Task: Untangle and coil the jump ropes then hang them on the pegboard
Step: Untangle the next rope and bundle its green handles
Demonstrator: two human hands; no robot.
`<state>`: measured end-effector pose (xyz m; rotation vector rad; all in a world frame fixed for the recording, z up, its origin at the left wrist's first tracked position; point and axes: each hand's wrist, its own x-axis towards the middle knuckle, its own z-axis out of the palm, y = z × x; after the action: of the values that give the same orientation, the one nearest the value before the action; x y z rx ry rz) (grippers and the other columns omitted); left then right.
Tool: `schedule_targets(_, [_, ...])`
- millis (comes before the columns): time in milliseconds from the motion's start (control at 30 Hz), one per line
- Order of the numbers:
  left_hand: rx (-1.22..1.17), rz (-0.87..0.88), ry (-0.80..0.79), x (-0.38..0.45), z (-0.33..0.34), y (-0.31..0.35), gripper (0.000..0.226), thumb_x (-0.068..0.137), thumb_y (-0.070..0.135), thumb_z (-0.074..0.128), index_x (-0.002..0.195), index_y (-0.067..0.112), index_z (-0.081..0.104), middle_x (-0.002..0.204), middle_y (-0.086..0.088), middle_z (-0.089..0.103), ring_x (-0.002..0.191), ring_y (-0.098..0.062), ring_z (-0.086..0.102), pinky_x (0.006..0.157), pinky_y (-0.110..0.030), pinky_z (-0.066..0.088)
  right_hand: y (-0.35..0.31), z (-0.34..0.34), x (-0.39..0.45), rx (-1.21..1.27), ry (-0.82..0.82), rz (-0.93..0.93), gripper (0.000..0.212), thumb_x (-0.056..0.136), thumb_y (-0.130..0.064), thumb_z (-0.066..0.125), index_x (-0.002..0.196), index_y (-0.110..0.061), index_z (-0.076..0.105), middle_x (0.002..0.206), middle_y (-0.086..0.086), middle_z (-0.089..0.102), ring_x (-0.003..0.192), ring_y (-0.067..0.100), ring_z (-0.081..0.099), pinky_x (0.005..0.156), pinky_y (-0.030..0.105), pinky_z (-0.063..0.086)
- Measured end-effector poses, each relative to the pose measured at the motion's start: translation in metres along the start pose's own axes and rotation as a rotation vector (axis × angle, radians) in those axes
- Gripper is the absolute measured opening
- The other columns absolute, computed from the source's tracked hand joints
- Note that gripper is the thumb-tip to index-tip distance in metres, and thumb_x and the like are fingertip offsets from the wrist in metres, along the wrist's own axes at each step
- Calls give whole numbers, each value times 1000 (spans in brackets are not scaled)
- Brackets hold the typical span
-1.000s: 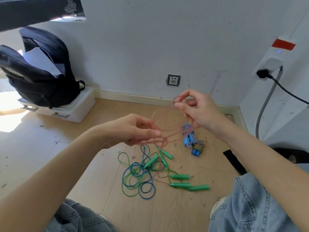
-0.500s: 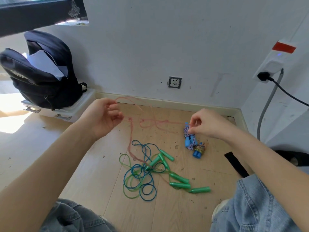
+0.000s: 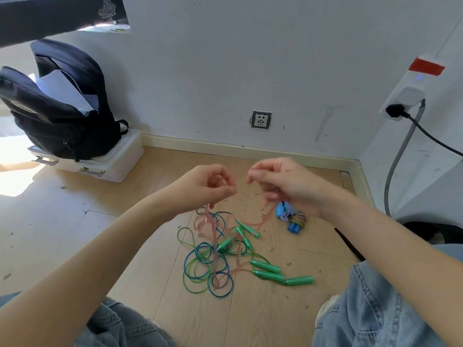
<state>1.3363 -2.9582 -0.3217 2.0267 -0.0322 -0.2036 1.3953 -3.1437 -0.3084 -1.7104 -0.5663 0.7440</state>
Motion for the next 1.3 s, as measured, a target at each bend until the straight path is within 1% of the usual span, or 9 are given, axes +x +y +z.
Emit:
schedule_targets(200, [351, -131, -31, 2, 9, -18, 12, 89, 12, 51, 86, 20, 60, 87, 5, 63, 81, -10, 59, 67, -18, 47, -6, -14, -2, 322, 170, -11, 21, 96, -18, 46, 84, -9, 60, 43, -10, 23, 37, 4, 15, 34, 17, 11])
schedule_targets(400, [-272, -271, 156, 1, -13, -19, 6, 85, 6, 62, 89, 9, 65, 91, -10, 67, 78, -15, 64, 69, -19, 57, -1, -19, 0, -169, 512, -5, 27, 98, -26, 43, 85, -10, 61, 48, -6, 32, 34, 5, 23, 38, 19, 22])
schedule_targets(633, [-1125, -358, 210, 4, -24, -4, 7, 88, 5, 51, 84, 4, 57, 67, -3, 59, 43, -3, 51, 38, -10, 43, 13, -16, 9, -622, 461, 13, 36, 99, -28, 36, 79, -10, 59, 52, -5, 39, 45, 8, 34, 49, 24, 27])
schedule_targets(733, [-614, -355, 3, 0, -35, -8, 9, 86, 17, 59, 86, 9, 62, 67, 2, 61, 34, -1, 34, 28, -10, 23, 18, -23, 9, -779, 513, 37, 37, 100, -29, 35, 79, -9, 59, 54, -5, 42, 48, 8, 37, 48, 24, 25])
schedule_targets(833, [411, -426, -262, -6, -39, -19, 21, 80, 37, 68, 91, 19, 66, 62, 7, 67, 36, 0, 44, 36, -12, 33, 20, -35, 8, -892, 635, 2, 39, 100, -30, 34, 82, -6, 58, 58, 0, 45, 54, 17, 41, 51, 29, 29])
schedule_targets(900, [668, -489, -257, -8, -37, -27, 21, 83, 33, 66, 96, 17, 65, 63, 7, 67, 41, 2, 53, 39, -10, 39, 20, -34, 6, -866, 632, -46, 37, 99, -30, 36, 79, -7, 58, 55, -2, 43, 51, 14, 38, 51, 29, 28])
schedule_targets(1033, [364, -498, -45, -6, -36, -30, 15, 91, 25, 55, 97, 14, 65, 78, 3, 72, 61, -6, 62, 46, -15, 42, 19, -26, 6, -664, 470, -79, 33, 99, -29, 36, 73, -19, 54, 52, -5, 43, 49, 10, 44, 50, 24, 35])
schedule_targets(1167, [19, -361, -132, -7, -37, -17, 19, 90, 29, 55, 95, 25, 73, 88, 10, 73, 60, -3, 48, 51, -14, 33, 22, -30, 6, -583, 340, 110, 27, 98, -25, 39, 83, -16, 60, 57, -5, 60, 31, 1, 41, 34, 12, 34])
schedule_targets(1300, [-292, -275, -101, -3, -36, -10, 22, 91, 22, 53, 93, 20, 75, 75, 8, 63, 51, -3, 38, 46, -13, 27, 25, -30, 5, -770, 134, 274, 14, 92, -16, 51, 97, -14, 64, 91, -1, 69, 66, 5, 57, 55, 15, 45])
